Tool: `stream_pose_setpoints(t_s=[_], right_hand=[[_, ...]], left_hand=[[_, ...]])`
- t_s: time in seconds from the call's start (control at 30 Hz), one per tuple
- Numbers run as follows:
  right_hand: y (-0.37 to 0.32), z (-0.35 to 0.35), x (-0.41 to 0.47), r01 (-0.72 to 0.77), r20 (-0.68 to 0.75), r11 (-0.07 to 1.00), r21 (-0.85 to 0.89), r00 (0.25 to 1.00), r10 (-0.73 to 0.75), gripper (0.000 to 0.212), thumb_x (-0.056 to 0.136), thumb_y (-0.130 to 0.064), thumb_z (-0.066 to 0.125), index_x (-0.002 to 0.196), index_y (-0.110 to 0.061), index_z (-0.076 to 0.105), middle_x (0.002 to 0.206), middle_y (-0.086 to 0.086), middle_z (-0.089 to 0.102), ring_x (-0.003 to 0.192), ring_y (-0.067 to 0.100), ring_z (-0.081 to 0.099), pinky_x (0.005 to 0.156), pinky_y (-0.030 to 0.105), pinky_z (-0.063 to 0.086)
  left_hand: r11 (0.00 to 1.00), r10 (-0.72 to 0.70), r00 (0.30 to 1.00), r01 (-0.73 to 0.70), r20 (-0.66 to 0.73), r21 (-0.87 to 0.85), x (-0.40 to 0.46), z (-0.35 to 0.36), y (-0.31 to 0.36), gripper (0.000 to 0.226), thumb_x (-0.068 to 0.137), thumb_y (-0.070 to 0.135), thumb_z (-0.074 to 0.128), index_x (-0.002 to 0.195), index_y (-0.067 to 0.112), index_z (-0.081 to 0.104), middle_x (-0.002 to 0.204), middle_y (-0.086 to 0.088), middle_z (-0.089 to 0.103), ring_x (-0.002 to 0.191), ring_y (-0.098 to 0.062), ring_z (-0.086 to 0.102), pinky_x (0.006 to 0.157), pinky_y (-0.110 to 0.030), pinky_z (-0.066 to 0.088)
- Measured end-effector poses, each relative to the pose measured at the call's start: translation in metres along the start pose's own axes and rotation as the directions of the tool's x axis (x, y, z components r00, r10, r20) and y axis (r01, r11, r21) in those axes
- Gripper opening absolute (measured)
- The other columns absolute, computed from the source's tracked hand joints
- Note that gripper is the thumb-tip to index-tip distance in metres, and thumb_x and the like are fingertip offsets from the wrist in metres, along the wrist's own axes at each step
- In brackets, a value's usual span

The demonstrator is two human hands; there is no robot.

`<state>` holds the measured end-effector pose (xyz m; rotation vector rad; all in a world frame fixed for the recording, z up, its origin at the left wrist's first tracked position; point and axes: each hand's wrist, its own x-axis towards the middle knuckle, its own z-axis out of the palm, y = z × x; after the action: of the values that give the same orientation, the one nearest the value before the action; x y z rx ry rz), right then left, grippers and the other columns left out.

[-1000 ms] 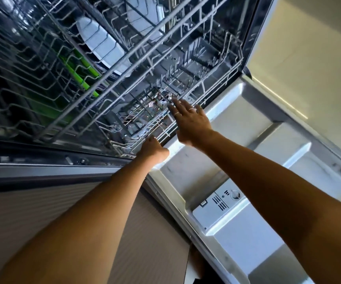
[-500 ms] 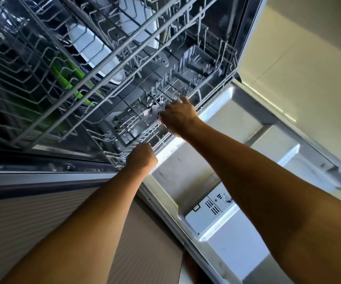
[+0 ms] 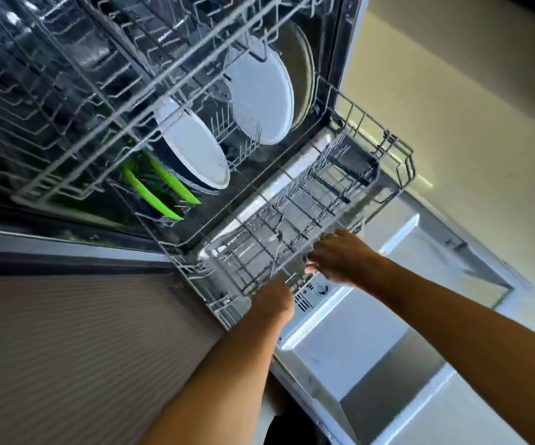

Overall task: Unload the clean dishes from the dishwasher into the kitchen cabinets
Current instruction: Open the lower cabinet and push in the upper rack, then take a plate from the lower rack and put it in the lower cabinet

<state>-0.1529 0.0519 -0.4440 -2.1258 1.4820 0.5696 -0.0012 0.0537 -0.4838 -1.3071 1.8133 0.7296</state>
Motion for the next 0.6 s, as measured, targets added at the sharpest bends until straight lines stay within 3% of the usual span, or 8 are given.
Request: stream_pose_setpoints(t_s=[0.1, 0.2, 0.37, 0.6], right_hand=[[0.001, 0.018, -0.023, -0.005, 0.004, 1.000, 0.011, 1.000, 0.005, 0.034, 0.099, -0.038, 0.042, 0.128, -0.025, 0.053, 0.129, -0.002, 0.059, 0.123, 0.021, 0.050, 0.098, 0.035, 0.037], [0.000, 0.035, -0.044, -0.007, 0.000, 1.000, 0.022, 1.000, 0.007, 0.034, 0.099, -0.039, 0.040, 0.127, -0.026, 0.054, 0.124, -0.001, 0.061, 0.121, 0.022, 0.051, 0.096, 0.034, 0.037], [0.002, 0.054, -0.067, -0.054, 0.025, 0.995, 0.078, 0.998, 0.052, 0.036, 0.100, -0.043, 0.036, 0.120, -0.023, 0.059, 0.119, 0.000, 0.064, 0.117, 0.023, 0.052, 0.092, 0.033, 0.037], [0.001, 0.057, -0.078, -0.249, 0.240, 0.939, 0.238, 0.952, 0.191, 0.040, 0.090, -0.051, 0.053, 0.115, -0.022, 0.061, 0.119, 0.002, 0.065, 0.115, 0.020, 0.057, 0.096, 0.029, 0.040]], left_hand=[[0.998, 0.042, 0.998, -0.044, 0.042, 0.044, -0.013, 0.016, 0.018, 0.038, 0.095, 0.003, 0.041, 0.132, -0.002, 0.047, 0.137, -0.020, 0.049, 0.126, -0.033, 0.050, 0.102, -0.042, 0.045], [0.992, 0.098, 0.993, -0.103, 0.072, 0.066, -0.026, 0.034, 0.031, 0.032, 0.095, 0.004, 0.044, 0.125, -0.002, 0.052, 0.130, -0.018, 0.055, 0.122, -0.031, 0.054, 0.099, -0.037, 0.046], [0.990, 0.127, 0.987, -0.132, 0.097, 0.047, -0.044, 0.055, 0.047, 0.041, 0.096, 0.027, 0.053, 0.127, 0.000, 0.052, 0.129, -0.017, 0.057, 0.121, -0.030, 0.054, 0.098, -0.036, 0.045], [0.969, 0.212, 0.940, -0.237, 0.268, 0.063, -0.062, 0.056, 0.052, 0.058, 0.094, 0.046, 0.050, 0.128, -0.001, 0.051, 0.134, -0.021, 0.053, 0.124, -0.033, 0.052, 0.100, -0.037, 0.044]])
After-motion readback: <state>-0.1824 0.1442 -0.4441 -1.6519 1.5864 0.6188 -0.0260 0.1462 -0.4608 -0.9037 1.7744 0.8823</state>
